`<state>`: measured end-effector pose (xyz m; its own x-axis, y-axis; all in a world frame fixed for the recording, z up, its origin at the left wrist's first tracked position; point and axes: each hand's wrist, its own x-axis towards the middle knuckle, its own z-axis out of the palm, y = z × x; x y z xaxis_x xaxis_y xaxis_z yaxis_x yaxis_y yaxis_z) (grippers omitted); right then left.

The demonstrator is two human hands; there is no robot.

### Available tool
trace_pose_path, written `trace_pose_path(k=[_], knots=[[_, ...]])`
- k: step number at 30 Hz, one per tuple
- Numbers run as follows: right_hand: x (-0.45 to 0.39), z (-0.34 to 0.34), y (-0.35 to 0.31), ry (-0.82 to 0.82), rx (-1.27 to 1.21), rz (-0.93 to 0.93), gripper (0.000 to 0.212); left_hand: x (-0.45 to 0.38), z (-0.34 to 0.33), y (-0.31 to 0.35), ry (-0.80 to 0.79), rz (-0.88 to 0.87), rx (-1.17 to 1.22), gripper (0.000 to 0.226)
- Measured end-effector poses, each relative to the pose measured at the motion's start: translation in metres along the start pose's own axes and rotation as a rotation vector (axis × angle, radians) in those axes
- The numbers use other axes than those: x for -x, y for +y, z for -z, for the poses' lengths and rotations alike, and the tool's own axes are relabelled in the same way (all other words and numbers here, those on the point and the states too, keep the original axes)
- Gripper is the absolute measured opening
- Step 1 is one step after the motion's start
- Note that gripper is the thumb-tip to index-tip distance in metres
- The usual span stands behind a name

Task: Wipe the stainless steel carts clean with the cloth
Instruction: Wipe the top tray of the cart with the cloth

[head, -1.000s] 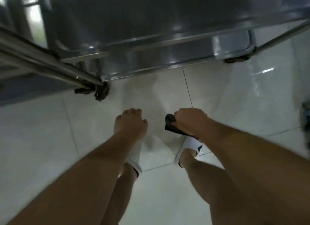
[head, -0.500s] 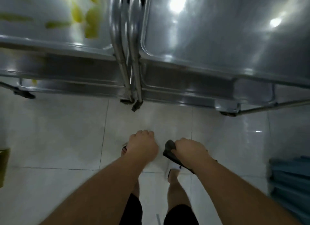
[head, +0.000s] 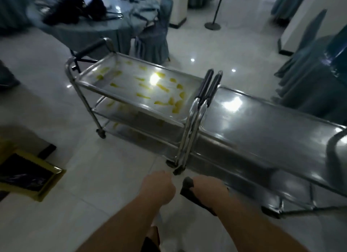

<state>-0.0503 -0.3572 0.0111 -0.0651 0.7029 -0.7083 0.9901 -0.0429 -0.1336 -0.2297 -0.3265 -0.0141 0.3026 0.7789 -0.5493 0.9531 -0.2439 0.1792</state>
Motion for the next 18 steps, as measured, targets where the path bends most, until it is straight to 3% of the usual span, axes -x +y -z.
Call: trace_pose_path(k=[9, 14, 18], knots=[[0.018, 0.082, -0.101, 0.163, 0.241, 0.022, 0.035, 0.053, 0.064, -0.102, 0.23, 0.092, 0.112, 0.049], [-0.028, 0.123, -0.187, 0.265, 0.275, 0.096, 0.04, 0.053, 0.106, -0.2, 0.317, 0.129, 0.136, 0.042], [-0.078, 0.143, -0.276, 0.242, 0.222, 0.145, 0.038, 0.056, 0.141, -0.293, 0.343, 0.17, 0.051, 0.04]])
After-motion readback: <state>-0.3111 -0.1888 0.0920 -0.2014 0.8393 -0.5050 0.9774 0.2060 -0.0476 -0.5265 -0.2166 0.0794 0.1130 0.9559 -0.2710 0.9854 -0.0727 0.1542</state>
